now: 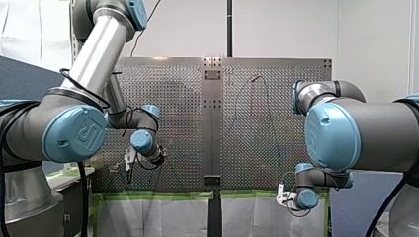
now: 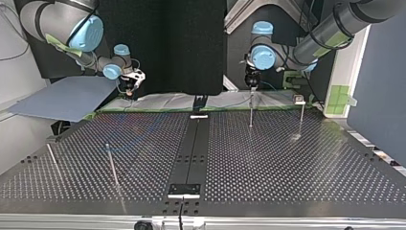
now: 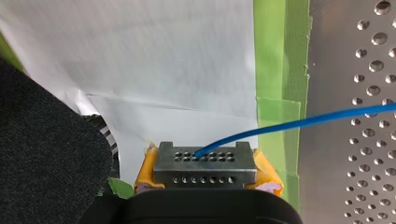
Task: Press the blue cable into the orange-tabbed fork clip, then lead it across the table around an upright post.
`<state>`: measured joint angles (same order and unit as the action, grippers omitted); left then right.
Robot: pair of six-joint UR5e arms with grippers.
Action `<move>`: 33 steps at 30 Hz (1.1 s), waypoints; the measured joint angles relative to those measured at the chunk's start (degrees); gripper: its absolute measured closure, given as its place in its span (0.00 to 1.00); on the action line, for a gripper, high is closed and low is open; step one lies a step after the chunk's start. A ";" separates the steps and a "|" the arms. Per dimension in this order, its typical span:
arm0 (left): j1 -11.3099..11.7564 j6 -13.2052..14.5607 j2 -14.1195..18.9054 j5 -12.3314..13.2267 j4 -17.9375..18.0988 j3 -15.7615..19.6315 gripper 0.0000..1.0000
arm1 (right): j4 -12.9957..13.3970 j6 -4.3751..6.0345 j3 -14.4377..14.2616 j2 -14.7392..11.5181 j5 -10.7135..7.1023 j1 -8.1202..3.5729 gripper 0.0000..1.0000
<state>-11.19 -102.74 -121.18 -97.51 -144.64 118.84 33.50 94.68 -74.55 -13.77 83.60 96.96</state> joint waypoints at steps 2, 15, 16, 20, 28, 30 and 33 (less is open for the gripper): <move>-0.11 -0.13 0.00 -0.05 -0.06 0.00 0.01 | 0.00 0.00 0.02 0.00 0.00 0.06 1.00; -0.39 -0.43 0.02 -0.34 -0.69 0.14 0.01 | -0.05 0.00 0.01 0.00 0.00 0.06 1.00; -0.47 -0.20 0.15 -0.70 -0.76 0.45 0.01 | -0.04 0.00 0.02 0.00 0.00 0.08 1.00; -0.77 -0.15 1.40 -2.10 0.39 2.22 0.01 | -0.06 0.00 0.02 0.00 0.00 0.09 1.00; -3.94 2.95 2.29 -2.06 4.84 6.78 0.01 | -0.01 -0.01 0.05 0.00 0.00 0.10 1.00; -4.93 3.77 2.29 -2.86 5.84 7.82 0.01 | 0.00 -0.01 0.05 0.00 0.00 0.13 1.00; -6.56 3.72 2.85 -4.36 7.48 9.47 0.01 | 0.00 0.00 0.05 0.00 0.00 0.19 1.00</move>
<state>-17.75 -99.02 -118.33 -101.88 -137.16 128.31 33.49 94.67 -74.50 -13.77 83.59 97.15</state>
